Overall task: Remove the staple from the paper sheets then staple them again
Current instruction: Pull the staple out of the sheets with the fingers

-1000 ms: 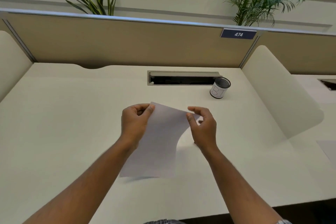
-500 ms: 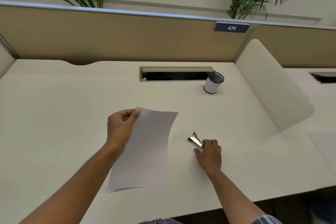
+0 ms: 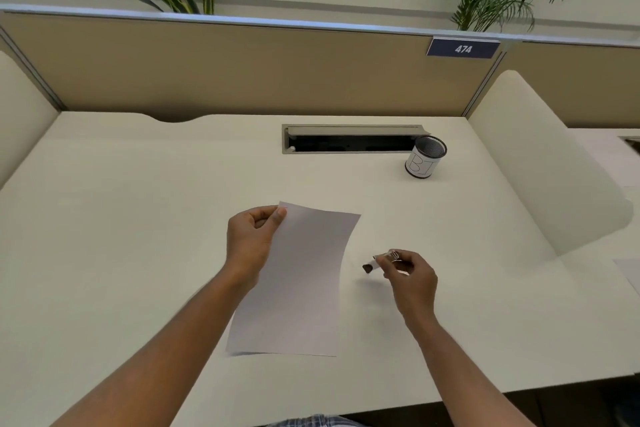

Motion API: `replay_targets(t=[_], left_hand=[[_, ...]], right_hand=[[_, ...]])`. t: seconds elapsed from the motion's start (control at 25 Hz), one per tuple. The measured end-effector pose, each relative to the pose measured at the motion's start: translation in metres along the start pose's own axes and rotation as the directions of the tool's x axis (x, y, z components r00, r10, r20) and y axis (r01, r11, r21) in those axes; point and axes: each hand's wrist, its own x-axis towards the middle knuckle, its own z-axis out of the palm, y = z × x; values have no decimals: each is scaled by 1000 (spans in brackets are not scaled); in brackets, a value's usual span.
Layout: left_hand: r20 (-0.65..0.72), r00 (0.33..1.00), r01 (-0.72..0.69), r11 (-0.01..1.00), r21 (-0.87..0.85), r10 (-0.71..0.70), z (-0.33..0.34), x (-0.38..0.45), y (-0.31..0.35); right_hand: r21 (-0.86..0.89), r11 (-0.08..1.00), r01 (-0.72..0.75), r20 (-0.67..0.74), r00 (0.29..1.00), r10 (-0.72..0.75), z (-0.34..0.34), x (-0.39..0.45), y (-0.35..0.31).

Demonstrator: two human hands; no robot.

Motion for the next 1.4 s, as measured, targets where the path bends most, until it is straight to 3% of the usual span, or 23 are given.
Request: replay_targets(t=[0.12, 0.28, 0.36, 0.48, 0.64, 0.88, 1.4], left_hand=[[4, 1000, -7, 1000, 4, 7, 1, 0, 0], [11, 1000, -16, 1000, -9, 16, 6, -1, 1], [28, 999, -27, 1000, 2, 27, 9, -3, 1], [59, 997, -42, 999, 11, 41, 11, -7, -1], [96, 990, -106, 993, 41, 102, 15, -15, 2], [141, 954, -282, 952, 118, 266, 18, -30, 8], [144, 927, -364, 922, 133, 346, 21, -33, 6]], right_hand=[[260, 965, 38, 54, 997, -54, 12, -21, -37], [476, 879, -24, 320, 936, -148, 38, -50, -77], [474, 874, -105, 438, 889, -131, 51, -61, -91], [327, 939, -106, 531, 842, -90, 69, -68, -101], [217, 976, -23, 502, 860, -91, 81, -68, -103], [287, 958, 5, 466, 873, -144, 81, -68, -100], [356, 931, -75, 489, 864, -117, 75, -75, -109]])
